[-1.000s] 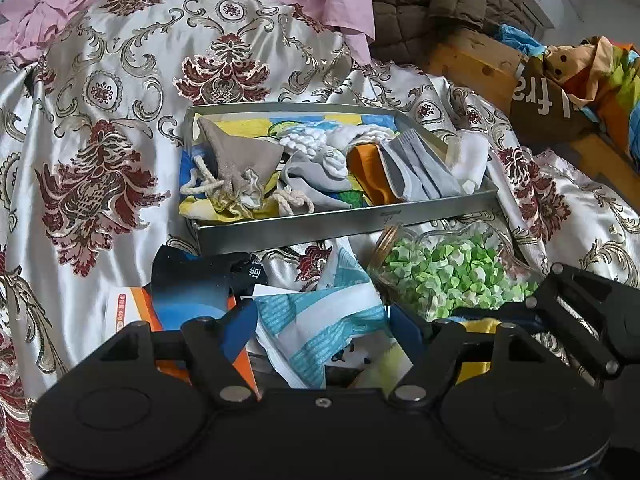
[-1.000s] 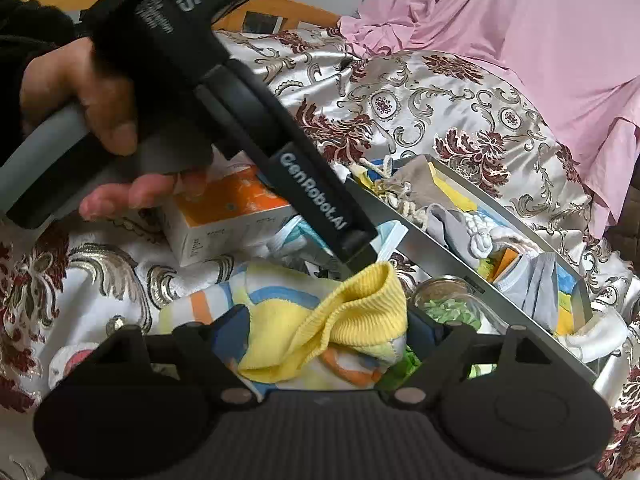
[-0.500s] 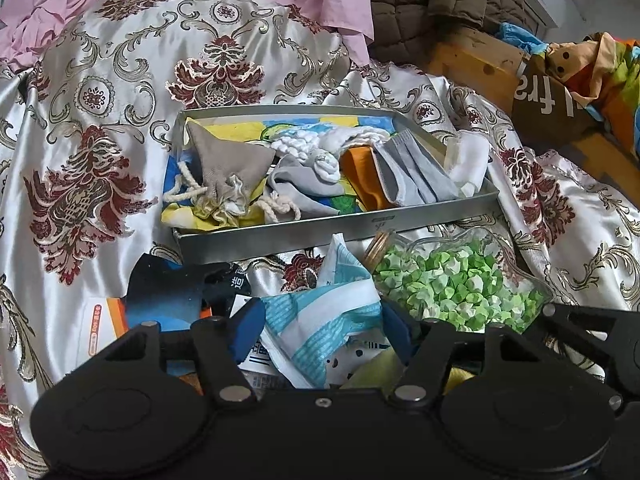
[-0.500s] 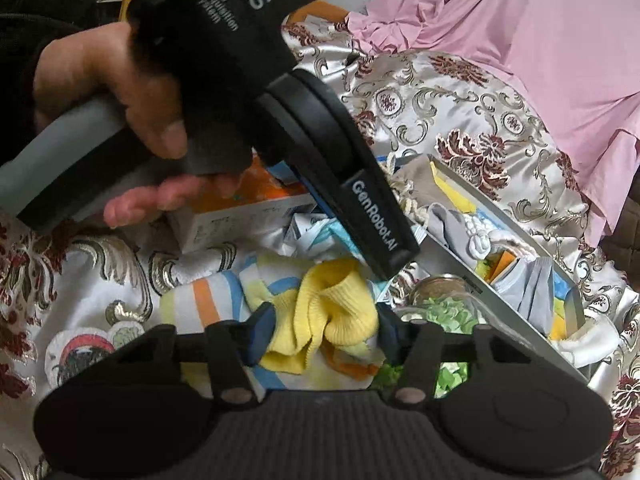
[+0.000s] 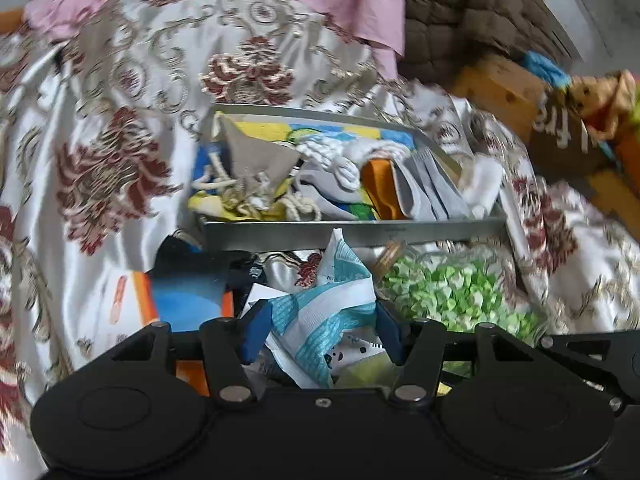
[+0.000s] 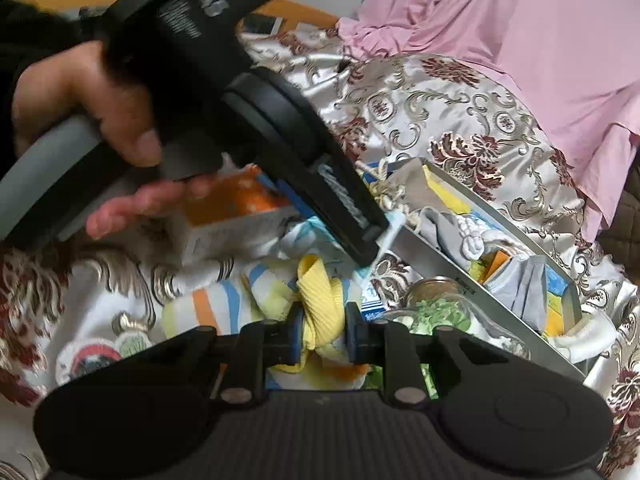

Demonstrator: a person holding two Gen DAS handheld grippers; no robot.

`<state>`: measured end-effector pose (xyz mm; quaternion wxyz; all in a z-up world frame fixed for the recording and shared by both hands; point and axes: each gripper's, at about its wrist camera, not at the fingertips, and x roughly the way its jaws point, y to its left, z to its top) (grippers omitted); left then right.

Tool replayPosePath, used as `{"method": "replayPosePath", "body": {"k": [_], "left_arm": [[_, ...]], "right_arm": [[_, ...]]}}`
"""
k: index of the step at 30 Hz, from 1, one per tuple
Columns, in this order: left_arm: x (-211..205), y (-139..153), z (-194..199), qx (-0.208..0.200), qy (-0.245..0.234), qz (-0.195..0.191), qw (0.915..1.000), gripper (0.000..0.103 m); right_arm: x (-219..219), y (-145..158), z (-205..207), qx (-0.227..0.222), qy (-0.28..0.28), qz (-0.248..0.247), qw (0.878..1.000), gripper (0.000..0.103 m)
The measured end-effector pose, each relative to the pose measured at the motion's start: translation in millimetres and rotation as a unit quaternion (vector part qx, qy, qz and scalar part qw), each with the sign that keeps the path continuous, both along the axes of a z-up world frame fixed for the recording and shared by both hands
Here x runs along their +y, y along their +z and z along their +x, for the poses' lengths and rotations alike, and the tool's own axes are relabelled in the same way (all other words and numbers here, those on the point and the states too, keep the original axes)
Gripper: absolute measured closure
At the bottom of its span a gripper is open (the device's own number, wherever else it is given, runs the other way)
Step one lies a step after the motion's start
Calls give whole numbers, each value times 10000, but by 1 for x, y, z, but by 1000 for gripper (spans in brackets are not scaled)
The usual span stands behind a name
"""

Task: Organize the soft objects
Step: 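Grasp the blue-white striped cloth with the left tool while the right tool grasps the yellow cloth, then carry the striped cloth and yellow cloth with both tools over the metal tray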

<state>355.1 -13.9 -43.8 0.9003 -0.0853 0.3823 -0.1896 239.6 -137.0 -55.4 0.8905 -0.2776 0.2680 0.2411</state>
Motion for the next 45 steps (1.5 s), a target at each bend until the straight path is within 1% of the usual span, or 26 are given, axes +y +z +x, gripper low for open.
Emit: {"method": "replayPosePath", "body": {"k": [2, 5, 10, 13, 14, 17, 21, 26, 30, 34, 38, 45], "left_arm": [[7, 4, -1, 34, 145, -169, 9997, 45], [16, 14, -5, -30, 343, -344, 9988, 45], [26, 32, -19, -219, 581, -470, 9970, 45], [32, 41, -29, -304, 712, -548, 9955, 45], [35, 43, -32, -329, 751, -578, 9950, 45], [40, 50, -41, -370, 854, -658, 9935, 45], [43, 56, -50, -412, 960, -732, 9918, 44], [41, 59, -55, -468, 981, -719, 9915, 44], [38, 58, -56, -531, 920, -660, 9921, 44], [39, 54, -52, -586, 910, -697, 9917, 44], [39, 52, -41, -736, 1023, -725, 9894, 44], [37, 58, 3, -976, 1206, -714, 9853, 44]], "right_arm": [[-3, 5, 0, -23, -50, 128, 9999, 82], [-8, 14, -1, -88, -130, 295, 9994, 82], [-22, 30, 0, -109, -323, 805, 9962, 82], [-28, 39, -2, -246, -388, 1047, 9934, 82], [-29, 41, -4, -303, -375, 1105, 9927, 84], [-29, 45, -7, -473, -351, 1103, 9922, 86], [-29, 46, -9, -523, -326, 1084, 9922, 86], [-29, 49, -10, -614, -337, 1209, 9902, 86], [-31, 53, -13, -871, -317, 1367, 9863, 86], [-32, 57, -10, -1068, -299, 1466, 9830, 86], [-31, 61, 2, -1159, -148, 1483, 9820, 86], [-35, 67, 58, -1207, -146, 1769, 9767, 86]]}}
